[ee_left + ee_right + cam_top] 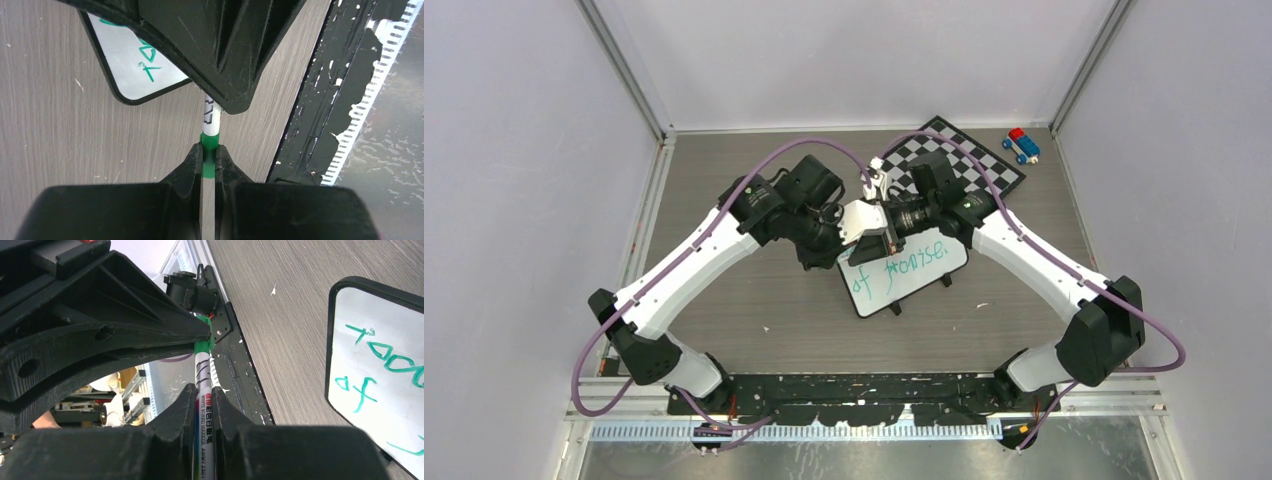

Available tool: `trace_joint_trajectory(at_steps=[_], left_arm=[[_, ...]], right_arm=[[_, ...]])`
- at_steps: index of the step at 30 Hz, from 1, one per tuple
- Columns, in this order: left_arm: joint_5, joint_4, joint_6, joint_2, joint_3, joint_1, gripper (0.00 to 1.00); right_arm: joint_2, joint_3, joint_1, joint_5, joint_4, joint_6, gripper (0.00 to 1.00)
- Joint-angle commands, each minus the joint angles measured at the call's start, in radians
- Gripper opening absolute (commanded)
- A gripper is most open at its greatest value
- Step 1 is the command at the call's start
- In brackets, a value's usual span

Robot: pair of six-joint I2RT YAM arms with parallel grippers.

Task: Write a sentence on the whiteboard
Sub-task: Close the whiteboard marker at the center of the board.

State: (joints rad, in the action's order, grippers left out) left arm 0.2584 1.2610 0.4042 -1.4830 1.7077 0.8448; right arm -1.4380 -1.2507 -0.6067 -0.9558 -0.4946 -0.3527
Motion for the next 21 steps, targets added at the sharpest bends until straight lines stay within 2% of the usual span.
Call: trace_joint_trajectory(at_steps=[1,4,5,8,11,14,16,21], left_arm=[[0.063,-0.316,-0.027,0.002,0.101,0.048,0.00],[0.047,-0.297,-0.006,0.013,0.086,0.048,0.00],[0.043,-0.282,0.005,0.019,0.080,0.047,0.03],[0.048,-0.222,0.012,0.040,0.069,0.018,0.23],[0.132,-0.162,0.038,0.072,0.046,-0.080,0.41],[0.176,-0.138,0.045,0.122,-0.005,-0.150,0.52],[0.215,-0.127,0.046,0.147,-0.035,-0.189,0.58],[0.222,-0.163,0.046,0.191,-0.111,-0.227,0.64]], right_arm=[[-0.049,-0.001,-0.036,0.032,0.067,-0.053,0.00],[-0.046,-0.030,-0.026,0.047,0.014,-0.004,0.00],[-0.041,-0.037,-0.014,0.047,0.007,0.001,0.00],[-0.030,-0.059,0.049,0.011,-0.010,0.010,0.00],[-0.007,-0.075,0.115,-0.027,-0.028,0.029,0.00],[0.023,-0.074,0.156,-0.053,-0.034,0.042,0.00],[0.039,-0.074,0.163,-0.070,-0.049,0.062,0.00],[0.060,-0.054,0.157,-0.145,-0.050,0.055,0.00]])
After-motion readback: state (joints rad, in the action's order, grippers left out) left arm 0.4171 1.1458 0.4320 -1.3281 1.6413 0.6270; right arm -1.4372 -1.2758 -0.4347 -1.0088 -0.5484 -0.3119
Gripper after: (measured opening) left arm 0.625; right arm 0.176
